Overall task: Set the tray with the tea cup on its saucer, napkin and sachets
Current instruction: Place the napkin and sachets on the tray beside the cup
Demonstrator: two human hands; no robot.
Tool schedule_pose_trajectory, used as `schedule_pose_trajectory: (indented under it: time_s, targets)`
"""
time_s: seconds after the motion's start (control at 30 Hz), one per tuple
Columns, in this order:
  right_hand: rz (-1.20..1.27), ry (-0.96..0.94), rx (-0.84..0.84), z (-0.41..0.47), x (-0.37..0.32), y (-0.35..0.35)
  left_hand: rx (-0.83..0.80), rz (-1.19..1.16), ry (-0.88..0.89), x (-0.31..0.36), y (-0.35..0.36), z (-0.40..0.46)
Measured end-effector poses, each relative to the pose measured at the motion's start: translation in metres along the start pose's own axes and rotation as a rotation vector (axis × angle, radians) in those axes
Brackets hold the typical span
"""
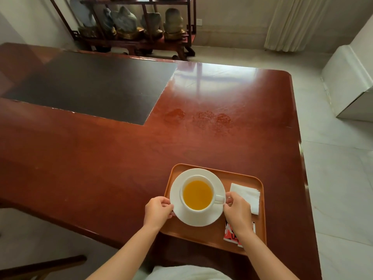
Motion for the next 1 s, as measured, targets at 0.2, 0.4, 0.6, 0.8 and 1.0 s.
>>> schedule_pose_trajectory:
  time_s: [0.2, 0.4, 0.6, 0.8, 1.0]
  targets:
    - [-0.020, -0.050, -0.036, -0.007, 0.000, 0.005, 0.027, -0.030, -0.017, -0.011, -0.007, -0.008]
    - [-0.167, -0.306, -0.039, -0.018, -0.007, 0.000, -0.051, -0.126, -0.180, -0.018, 0.001, -0.019]
    - [-0.104, -0.345, -0.070, -0.017, -0.012, -0.003, -0.109, -0.238, -0.261, -0.025, 0.012, -0.032]
    - [-0.086, -0.321, -0.094, -0.016, -0.007, -0.007, -0.075, -0.278, -0.258, -0.027, 0.013, -0.033]
    - [-0.061, -0.317, -0.150, -0.017, -0.010, -0.011, -0.079, -0.316, -0.278, -0.023, 0.011, -0.040]
Point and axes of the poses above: each hand's wrist, its own z-axis towards the middle knuckle, its own y-axis out of the palm, x = y × z, the point moved 5 cm from there along z, towards the middle knuckle, and after that the axes turned 10 degrees about -z, right-handed, at the moved point
